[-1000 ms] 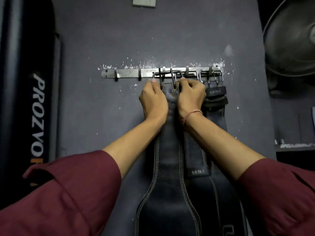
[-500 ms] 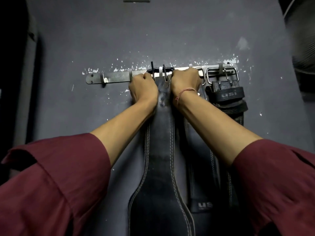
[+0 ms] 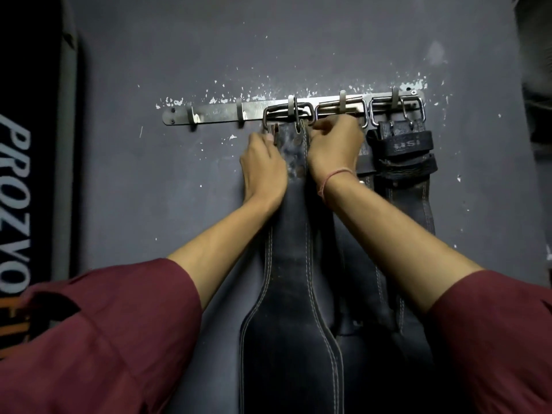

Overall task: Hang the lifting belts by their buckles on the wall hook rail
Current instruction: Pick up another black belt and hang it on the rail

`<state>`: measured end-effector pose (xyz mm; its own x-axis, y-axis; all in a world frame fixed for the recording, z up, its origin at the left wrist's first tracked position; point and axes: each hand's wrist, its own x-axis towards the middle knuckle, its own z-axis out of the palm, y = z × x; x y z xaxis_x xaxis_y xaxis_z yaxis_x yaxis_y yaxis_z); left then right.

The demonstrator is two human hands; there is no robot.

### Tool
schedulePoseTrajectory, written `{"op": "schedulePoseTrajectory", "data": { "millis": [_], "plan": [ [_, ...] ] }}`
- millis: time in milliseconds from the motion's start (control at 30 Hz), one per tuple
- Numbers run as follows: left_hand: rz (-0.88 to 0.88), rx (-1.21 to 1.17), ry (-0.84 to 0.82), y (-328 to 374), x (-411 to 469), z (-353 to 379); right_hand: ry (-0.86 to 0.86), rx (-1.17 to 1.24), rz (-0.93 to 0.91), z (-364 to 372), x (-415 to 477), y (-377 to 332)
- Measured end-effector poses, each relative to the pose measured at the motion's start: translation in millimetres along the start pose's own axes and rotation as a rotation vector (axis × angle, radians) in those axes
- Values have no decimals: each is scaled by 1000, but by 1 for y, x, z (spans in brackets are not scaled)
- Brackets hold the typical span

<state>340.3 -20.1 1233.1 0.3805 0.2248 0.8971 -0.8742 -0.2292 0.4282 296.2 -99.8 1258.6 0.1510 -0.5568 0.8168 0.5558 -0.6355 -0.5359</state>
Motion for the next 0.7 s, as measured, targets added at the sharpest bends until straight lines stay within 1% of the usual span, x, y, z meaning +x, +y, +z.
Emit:
{"op": "schedulePoseTrajectory", "data": {
  "millis": [100, 200, 267, 333, 500, 567, 700],
  "plan": [
    [-44, -3, -48, -11, -25, -9, 20, 49, -144, -7, -36, 10],
    [-65, 12, -48, -18, -59, -27, -12, 115, -193, -19, -75, 18],
    [-34, 6, -29, -23, -89, -42, -49, 171, -135, -31, -106, 25],
    [-34, -5, -47, -30, -123, -60, -110, 172, -57, -49, -142, 34],
    [-167, -82, -214, -42, -222, -112, -332, 92, 157, -94, -236, 46],
    [-227, -102, -288, -40, -259, -137, -384, 56, 239, -115, -275, 44],
    [-319, -83, -362, -35, -328, -185, -469, -26, 337, -160, -352, 34]
  ]
}}
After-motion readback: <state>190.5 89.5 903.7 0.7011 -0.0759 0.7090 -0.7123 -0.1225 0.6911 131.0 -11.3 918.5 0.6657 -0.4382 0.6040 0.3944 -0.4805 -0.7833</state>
